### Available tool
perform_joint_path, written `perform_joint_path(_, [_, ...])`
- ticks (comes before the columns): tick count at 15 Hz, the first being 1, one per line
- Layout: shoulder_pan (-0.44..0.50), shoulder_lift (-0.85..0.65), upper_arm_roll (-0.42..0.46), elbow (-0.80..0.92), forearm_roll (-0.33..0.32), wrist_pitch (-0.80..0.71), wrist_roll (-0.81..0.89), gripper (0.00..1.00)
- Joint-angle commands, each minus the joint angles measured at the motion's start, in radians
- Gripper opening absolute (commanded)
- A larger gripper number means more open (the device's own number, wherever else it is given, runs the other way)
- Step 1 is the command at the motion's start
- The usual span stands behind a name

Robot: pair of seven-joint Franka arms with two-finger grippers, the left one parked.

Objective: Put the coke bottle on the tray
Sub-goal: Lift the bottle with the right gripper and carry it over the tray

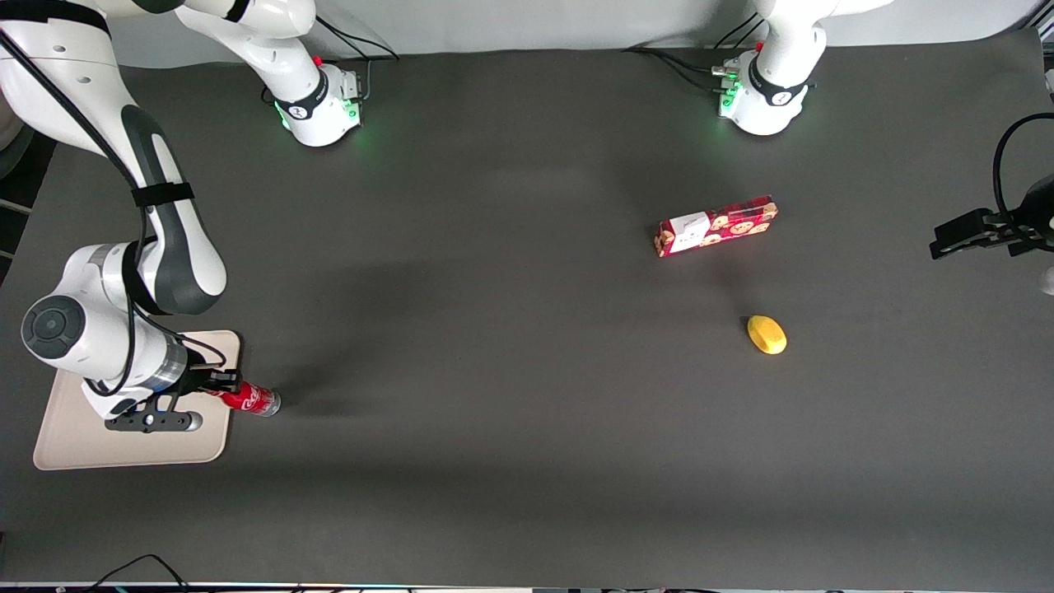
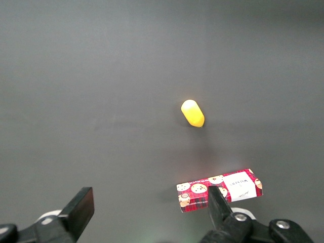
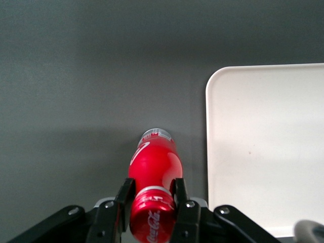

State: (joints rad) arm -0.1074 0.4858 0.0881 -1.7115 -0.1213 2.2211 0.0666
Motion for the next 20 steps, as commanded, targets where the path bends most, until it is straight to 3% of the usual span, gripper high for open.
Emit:
perform_joint_path(1, [0.006,-0.022,-0.002,-0.005,-0.001,0.005,0.019,0.1])
perform_joint_path(7, [0.002,-0.027,-0.001,0.016,0.0,-0.012,0.018,0.08])
perform_joint_path(9, [0.002,-0.026,-0.001,0.108,0.002,-0.114,0.016,0.0])
perform_joint_path(15, [-0.005,-0.026,-0.021,0.323,0.011,-0.339,0.004,0.0])
perform_joint_path(20, [-0.015,-0.024,-0.102,0.461,0.022,-0.46,-0.089,0.0])
